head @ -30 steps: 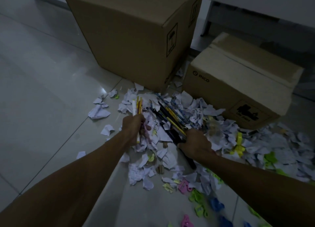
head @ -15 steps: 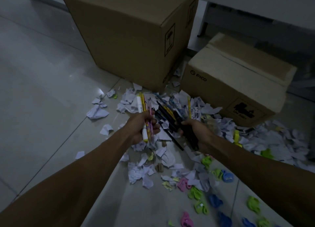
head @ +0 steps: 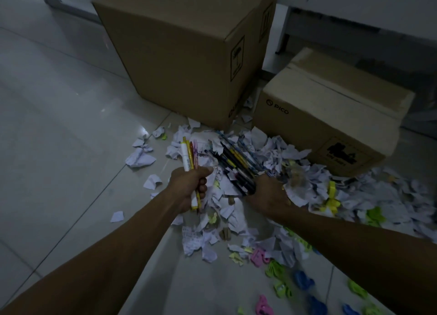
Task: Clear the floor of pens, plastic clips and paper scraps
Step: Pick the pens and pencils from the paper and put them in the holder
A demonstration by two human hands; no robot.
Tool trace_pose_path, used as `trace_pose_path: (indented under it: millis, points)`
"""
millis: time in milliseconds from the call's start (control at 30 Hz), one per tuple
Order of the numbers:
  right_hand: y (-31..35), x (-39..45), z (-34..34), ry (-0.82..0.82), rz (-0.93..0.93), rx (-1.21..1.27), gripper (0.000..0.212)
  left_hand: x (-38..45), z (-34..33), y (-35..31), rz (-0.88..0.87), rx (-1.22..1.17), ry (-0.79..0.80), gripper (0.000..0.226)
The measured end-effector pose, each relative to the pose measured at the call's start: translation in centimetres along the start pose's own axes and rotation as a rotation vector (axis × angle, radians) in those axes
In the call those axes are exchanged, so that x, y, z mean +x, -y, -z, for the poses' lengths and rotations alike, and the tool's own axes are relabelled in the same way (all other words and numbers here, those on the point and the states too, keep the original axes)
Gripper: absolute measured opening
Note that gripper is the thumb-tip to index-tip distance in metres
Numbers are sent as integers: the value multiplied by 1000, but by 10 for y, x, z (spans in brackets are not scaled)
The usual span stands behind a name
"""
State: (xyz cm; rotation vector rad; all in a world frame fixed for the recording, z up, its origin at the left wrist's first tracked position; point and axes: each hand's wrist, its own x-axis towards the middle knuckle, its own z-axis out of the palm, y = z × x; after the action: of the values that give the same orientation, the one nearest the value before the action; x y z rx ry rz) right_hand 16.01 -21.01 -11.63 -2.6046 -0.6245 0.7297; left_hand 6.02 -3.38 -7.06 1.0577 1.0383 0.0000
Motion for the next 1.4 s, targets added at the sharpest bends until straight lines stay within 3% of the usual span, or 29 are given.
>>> trace_pose_path:
  millis: [100,200,333,500,600,767,1000,1167,1267,1400]
  points:
    - [3,-1,-8,-59,42,-165,24,2,8,2,-31,-12,-53,21]
    - [6,-1,-10,-94,26,-201,16,4,12,3,-39,0,-102,13]
    - [4,1,-6,5,24,-163,17,8,13,2,-68,39,-182,15]
    - [3,-13,20,189,25,231,16,26,6,-7,-137,77,-271,18]
    - [0,-24,37,307,-88,530,2,37,-5,-18,-189,128,-315,17]
    - [-2,-33,59,372,-248,866,13,57,-23,-27,-169,161,-344,28]
    - [-8,-30,59,405,-322,1012,27,69,-28,-24,-50,185,-333,24]
    - [-11,-26,59,335,-337,978,33,61,-26,-28,-69,177,-289,30]
    - [-10,-23,57,303,-330,981,34,60,-24,-30,-82,107,-261,21]
    - [-3,-19,52,310,-334,1114,32,60,-18,-36,-89,65,-210,19]
